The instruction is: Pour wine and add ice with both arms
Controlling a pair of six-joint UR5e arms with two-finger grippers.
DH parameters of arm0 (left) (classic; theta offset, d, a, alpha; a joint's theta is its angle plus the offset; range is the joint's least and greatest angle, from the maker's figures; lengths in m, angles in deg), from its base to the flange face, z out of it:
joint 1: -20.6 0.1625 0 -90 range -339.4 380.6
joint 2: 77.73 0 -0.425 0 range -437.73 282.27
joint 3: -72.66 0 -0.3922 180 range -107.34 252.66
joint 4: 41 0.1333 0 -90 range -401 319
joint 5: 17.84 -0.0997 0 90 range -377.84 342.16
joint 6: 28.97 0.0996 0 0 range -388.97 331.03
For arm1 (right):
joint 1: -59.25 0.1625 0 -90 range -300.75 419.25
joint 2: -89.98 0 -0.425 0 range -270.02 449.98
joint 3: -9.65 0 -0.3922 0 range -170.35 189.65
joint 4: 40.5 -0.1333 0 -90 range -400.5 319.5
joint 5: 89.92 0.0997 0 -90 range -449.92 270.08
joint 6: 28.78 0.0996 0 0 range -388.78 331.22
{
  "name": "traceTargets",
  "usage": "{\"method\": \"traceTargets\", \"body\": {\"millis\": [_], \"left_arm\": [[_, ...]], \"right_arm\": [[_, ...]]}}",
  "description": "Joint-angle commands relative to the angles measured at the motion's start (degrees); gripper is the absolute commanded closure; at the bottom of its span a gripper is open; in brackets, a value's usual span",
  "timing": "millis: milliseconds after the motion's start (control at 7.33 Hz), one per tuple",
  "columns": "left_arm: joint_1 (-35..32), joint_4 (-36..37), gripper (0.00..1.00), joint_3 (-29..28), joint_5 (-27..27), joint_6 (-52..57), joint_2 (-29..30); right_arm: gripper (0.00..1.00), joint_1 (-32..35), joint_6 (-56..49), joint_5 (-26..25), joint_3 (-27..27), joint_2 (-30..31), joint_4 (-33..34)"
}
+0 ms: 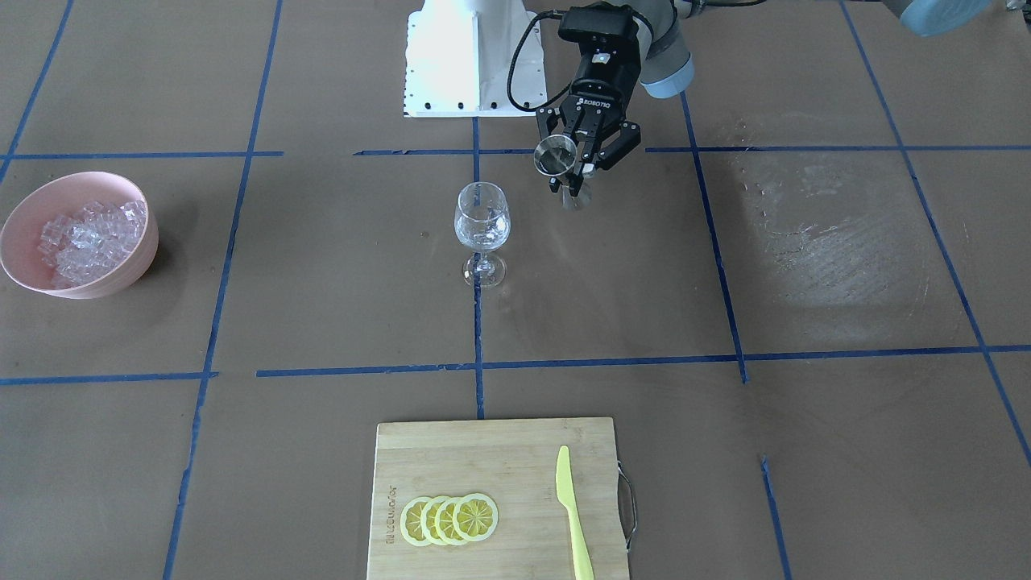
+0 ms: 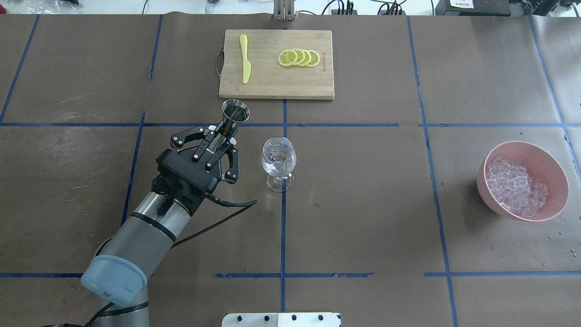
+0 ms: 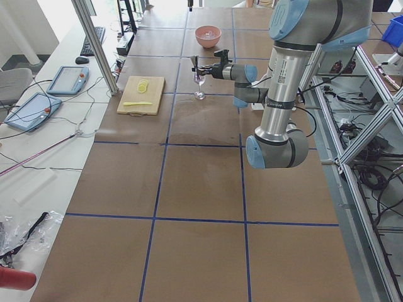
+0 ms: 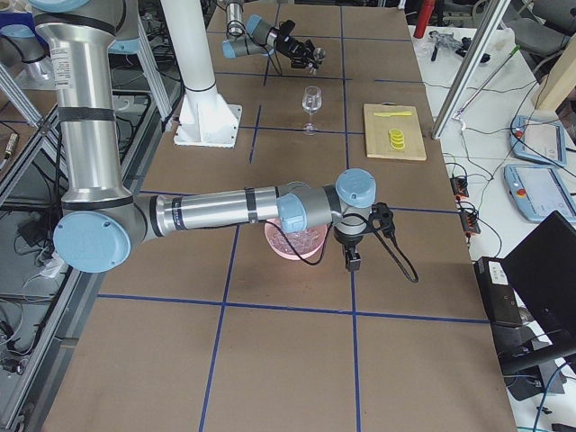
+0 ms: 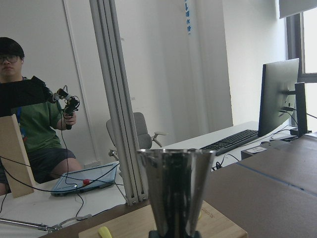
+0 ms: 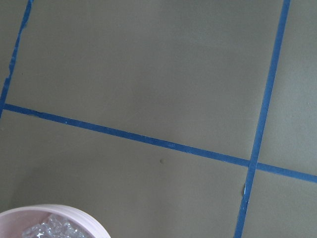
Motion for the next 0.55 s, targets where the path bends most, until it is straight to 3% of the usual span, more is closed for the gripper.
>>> {"method": "traceTargets", "body": {"millis": [0,273,410], "left_arm": [[-2.3,4.0,1.00,0.8,12.9,4.1,-0.6],[-6.1,10.9,1.00,3.0,24.0,7.1,-1.3],[-7.7,13.9,1.00,3.9,26.8,8.1,-1.3]], "right_arm": [[0.00,0.0,0.0,0.0,0.0,0.1,0.0],[0.00,0.0,0.0,0.0,-0.2,0.5,0.0],[0.00,0.0,0.0,0.0,-0.5,0.9,0.0]]}}
